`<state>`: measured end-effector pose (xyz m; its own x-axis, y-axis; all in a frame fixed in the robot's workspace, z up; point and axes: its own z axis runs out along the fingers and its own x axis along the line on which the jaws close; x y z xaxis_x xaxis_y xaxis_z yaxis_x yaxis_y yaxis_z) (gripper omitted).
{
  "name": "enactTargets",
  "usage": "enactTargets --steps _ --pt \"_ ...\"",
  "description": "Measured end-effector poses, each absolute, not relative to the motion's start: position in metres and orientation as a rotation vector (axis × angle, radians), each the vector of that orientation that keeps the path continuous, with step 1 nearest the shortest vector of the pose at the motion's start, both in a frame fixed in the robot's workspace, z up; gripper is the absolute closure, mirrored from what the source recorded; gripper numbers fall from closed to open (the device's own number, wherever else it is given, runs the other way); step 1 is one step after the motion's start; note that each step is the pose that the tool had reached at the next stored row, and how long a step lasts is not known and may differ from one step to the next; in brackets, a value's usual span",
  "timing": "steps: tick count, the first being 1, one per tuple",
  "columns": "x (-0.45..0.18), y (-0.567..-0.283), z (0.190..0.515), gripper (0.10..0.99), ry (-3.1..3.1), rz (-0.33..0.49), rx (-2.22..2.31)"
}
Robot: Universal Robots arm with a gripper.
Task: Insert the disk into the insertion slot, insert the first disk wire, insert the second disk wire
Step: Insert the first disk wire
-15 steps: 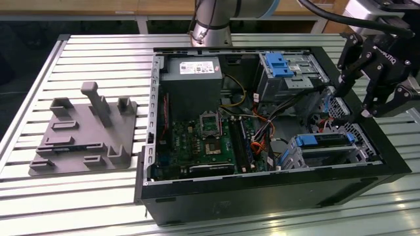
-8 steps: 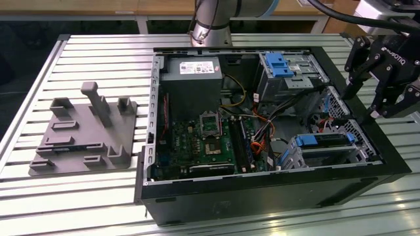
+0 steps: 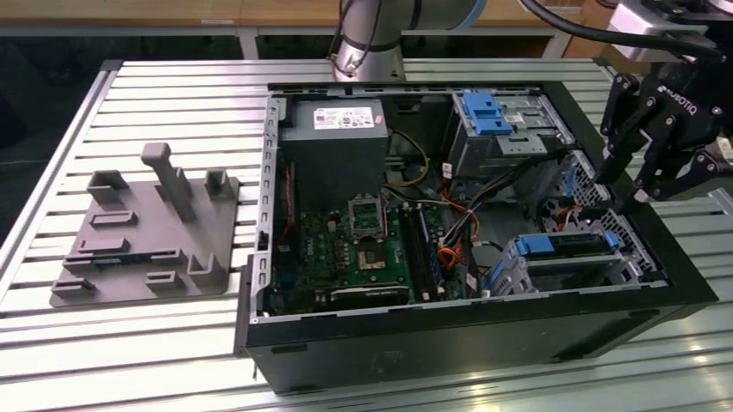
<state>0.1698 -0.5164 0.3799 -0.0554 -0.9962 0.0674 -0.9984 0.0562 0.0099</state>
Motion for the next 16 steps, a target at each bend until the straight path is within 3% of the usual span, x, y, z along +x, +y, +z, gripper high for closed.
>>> enactTargets --steps 11,12,13,16 --pt "0.172 -0.509 0.371 0.620 -2.280 0.062 2.026" --pt "0.172 -0.509 0.370 0.635 -2.276 0.064 2.024" --pt "0.173 -0.508 0.369 0.706 -2.273 0.065 2.024" --pt "0.173 -0.507 0.365 0.706 -2.266 0.069 2.026"
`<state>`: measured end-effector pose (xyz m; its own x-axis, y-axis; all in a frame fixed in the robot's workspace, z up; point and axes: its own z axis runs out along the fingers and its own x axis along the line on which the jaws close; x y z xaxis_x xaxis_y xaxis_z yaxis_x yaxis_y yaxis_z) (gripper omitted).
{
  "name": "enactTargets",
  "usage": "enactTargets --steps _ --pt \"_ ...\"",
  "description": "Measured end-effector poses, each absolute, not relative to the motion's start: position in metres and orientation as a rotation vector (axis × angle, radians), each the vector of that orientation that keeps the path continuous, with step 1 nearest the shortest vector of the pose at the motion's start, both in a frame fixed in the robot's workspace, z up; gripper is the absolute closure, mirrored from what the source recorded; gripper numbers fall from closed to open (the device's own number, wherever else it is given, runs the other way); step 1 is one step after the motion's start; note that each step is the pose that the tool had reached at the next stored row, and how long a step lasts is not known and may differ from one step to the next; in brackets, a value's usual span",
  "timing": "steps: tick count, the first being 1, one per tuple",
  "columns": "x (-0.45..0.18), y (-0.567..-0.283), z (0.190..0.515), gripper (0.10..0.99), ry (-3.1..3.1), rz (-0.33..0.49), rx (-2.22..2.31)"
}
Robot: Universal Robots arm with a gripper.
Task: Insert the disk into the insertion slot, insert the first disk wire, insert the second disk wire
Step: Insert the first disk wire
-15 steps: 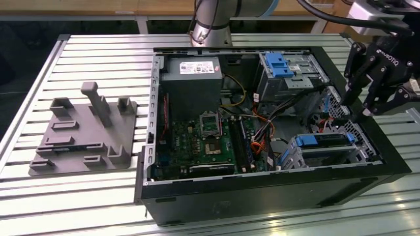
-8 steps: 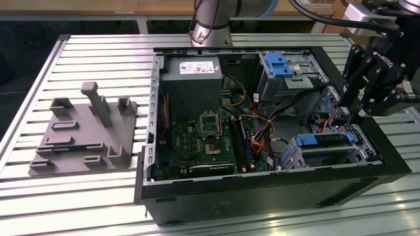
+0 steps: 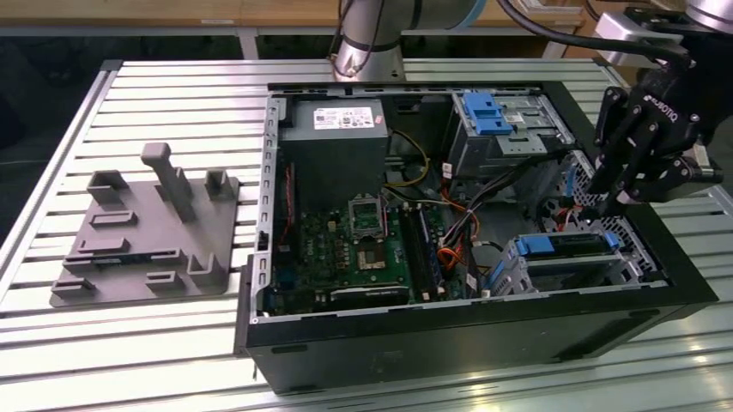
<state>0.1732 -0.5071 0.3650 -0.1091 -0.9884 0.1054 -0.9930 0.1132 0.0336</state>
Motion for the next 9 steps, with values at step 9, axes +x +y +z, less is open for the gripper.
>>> enactTargets --steps 9 --pt "0.1749 -0.5035 0.3570 0.706 -2.241 0.071 2.054"
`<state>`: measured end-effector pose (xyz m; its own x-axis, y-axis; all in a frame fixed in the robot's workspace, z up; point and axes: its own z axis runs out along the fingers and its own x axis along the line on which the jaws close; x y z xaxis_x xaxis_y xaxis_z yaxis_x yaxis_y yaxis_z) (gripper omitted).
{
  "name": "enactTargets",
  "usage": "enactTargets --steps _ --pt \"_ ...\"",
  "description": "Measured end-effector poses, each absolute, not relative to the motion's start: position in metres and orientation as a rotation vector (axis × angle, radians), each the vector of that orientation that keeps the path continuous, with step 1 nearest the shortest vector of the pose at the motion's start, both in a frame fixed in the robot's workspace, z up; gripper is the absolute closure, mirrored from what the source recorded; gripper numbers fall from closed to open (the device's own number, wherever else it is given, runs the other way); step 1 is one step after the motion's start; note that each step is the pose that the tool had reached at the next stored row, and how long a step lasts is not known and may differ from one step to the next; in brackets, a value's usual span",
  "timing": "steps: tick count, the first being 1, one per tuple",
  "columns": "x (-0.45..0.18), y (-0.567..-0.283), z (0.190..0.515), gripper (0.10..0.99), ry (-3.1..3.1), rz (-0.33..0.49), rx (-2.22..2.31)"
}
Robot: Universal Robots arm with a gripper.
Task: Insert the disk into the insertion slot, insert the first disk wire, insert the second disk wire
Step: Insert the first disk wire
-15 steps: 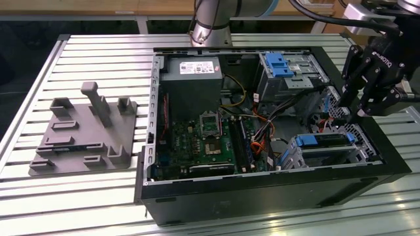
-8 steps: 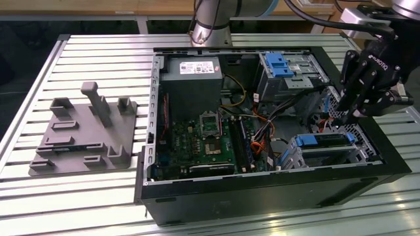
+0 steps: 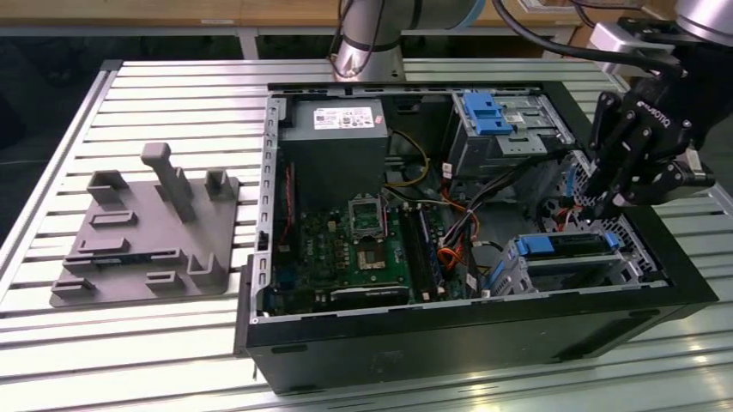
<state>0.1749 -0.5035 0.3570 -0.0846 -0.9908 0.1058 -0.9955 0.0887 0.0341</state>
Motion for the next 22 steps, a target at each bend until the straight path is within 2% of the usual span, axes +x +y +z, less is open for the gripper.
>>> enactTargets --steps 22 --pt "0.1779 -0.5036 0.3509 0.706 -2.226 0.058 2.052"
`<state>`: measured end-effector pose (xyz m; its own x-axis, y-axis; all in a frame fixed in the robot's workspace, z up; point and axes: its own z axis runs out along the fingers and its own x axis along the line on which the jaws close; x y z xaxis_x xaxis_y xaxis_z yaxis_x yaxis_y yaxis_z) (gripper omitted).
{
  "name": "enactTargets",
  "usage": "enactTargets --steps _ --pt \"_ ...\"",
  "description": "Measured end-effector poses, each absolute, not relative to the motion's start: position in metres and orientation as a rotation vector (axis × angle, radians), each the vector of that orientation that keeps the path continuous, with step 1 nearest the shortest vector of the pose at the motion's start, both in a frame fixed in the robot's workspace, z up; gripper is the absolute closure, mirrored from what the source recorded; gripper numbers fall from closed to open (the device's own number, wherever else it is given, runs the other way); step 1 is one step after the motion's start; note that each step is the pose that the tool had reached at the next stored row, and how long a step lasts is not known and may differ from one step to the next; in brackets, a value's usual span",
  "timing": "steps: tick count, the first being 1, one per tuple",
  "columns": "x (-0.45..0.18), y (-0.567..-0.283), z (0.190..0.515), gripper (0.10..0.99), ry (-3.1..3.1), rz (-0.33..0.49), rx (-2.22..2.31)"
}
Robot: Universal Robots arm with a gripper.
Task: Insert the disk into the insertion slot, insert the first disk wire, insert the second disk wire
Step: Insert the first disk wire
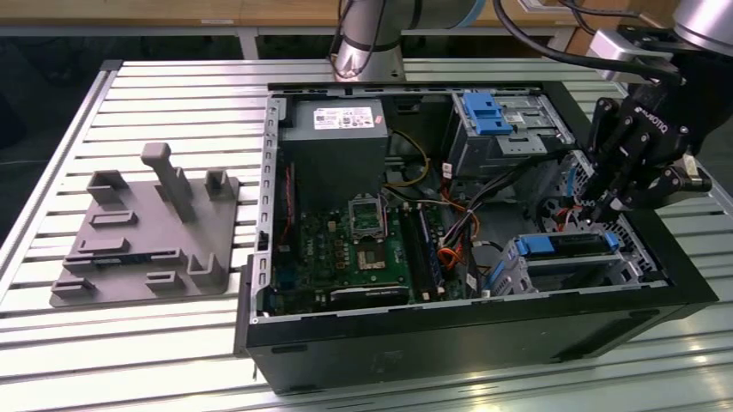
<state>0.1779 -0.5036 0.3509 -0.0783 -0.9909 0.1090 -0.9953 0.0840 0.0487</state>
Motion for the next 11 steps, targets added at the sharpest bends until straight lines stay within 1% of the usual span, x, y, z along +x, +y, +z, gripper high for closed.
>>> enactTargets --steps 3,4,6,7,11 --pt "0.1779 -0.5037 0.3507 0.718 -2.226 0.058 2.052" --pt "0.1779 -0.5037 0.3506 0.784 -2.226 0.058 2.052" --pt "0.1779 -0.5037 0.3504 0.784 -2.226 0.058 2.051" --pt "0.1779 -0.5036 0.3501 0.855 -2.226 0.058 2.051" --pt "0.1779 -0.5037 0.3490 0.855 -2.226 0.059 2.051"
